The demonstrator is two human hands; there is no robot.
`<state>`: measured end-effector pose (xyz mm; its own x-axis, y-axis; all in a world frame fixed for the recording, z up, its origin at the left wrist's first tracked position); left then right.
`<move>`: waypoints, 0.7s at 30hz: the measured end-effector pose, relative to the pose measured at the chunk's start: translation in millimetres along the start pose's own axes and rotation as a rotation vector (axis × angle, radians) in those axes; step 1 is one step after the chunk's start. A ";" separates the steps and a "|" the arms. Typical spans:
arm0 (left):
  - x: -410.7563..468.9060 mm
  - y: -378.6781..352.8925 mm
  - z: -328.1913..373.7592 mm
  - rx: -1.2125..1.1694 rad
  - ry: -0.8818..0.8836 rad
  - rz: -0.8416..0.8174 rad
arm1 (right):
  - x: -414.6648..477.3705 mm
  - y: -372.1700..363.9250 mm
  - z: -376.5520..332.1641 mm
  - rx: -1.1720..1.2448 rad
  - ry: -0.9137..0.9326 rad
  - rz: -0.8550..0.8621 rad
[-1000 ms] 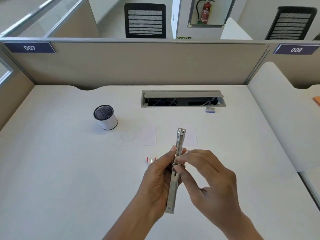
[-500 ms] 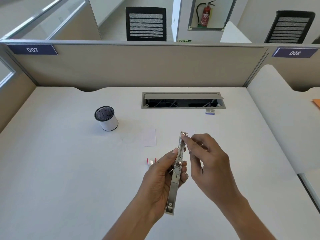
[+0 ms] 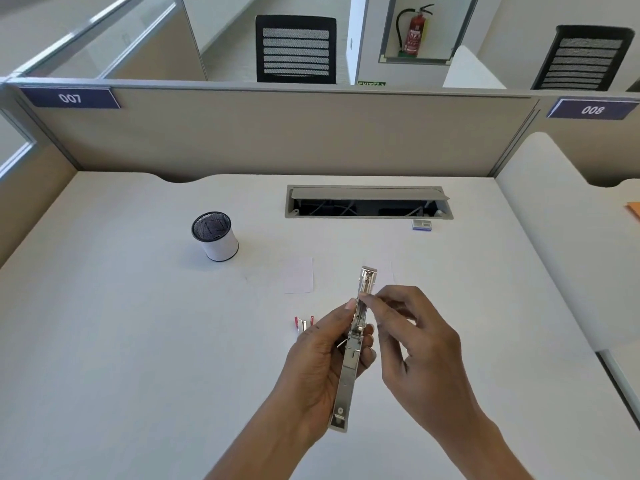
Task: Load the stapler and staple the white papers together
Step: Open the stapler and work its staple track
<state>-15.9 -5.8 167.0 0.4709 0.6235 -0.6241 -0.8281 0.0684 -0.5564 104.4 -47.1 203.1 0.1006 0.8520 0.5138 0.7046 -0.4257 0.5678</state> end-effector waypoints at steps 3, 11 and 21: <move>-1.8 -1.0 0.7 0.016 0.010 0.011 | 8.0 9.6 -0.8 -0.017 -0.002 0.053; -6.1 -3.6 3.3 0.029 -0.003 0.024 | 13.6 3.5 3.7 -0.123 -0.020 -0.039; -0.8 3.0 -0.5 0.030 -0.034 -0.003 | -0.9 -1.8 -4.9 -0.087 0.009 -0.039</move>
<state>-18.5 -6.5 165.6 0.4635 0.6493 -0.6029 -0.8355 0.0936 -0.5415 99.6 -48.6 204.8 0.0678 0.8660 0.4954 0.6442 -0.4172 0.6411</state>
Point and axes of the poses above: each hand's wrist, its own x-axis towards the middle knuckle, its own y-axis out of the back of the hand, z = x × y, the point moved 4 cm from there along x, towards the middle knuckle, and after that the axes turned 11 degrees about x, right-handed, at the moved point
